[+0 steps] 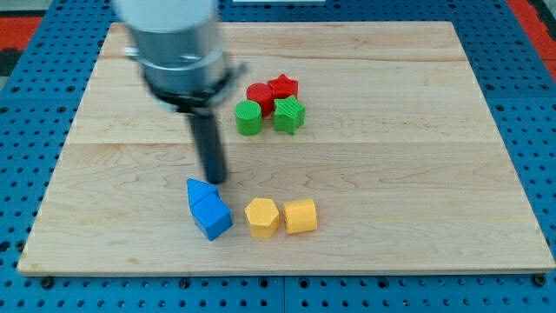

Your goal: Move the blue triangle to the bottom left

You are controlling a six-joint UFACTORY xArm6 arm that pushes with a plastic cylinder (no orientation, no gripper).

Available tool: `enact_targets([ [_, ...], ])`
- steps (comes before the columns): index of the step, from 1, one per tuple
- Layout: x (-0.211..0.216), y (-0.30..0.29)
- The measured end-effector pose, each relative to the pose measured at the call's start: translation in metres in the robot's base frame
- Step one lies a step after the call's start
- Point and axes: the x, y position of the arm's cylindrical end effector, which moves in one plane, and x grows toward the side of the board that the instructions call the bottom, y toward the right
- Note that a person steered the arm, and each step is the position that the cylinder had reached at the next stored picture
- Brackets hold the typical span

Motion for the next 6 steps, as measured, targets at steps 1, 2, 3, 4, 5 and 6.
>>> enact_targets([
  [1,0.027,-0.006],
  [2,0.029,-0.052],
  [3,0.02,-0.061],
  [4,0.02,-0.095],
  [5,-0.001,-0.09],
  [6,0.025,-0.127],
])
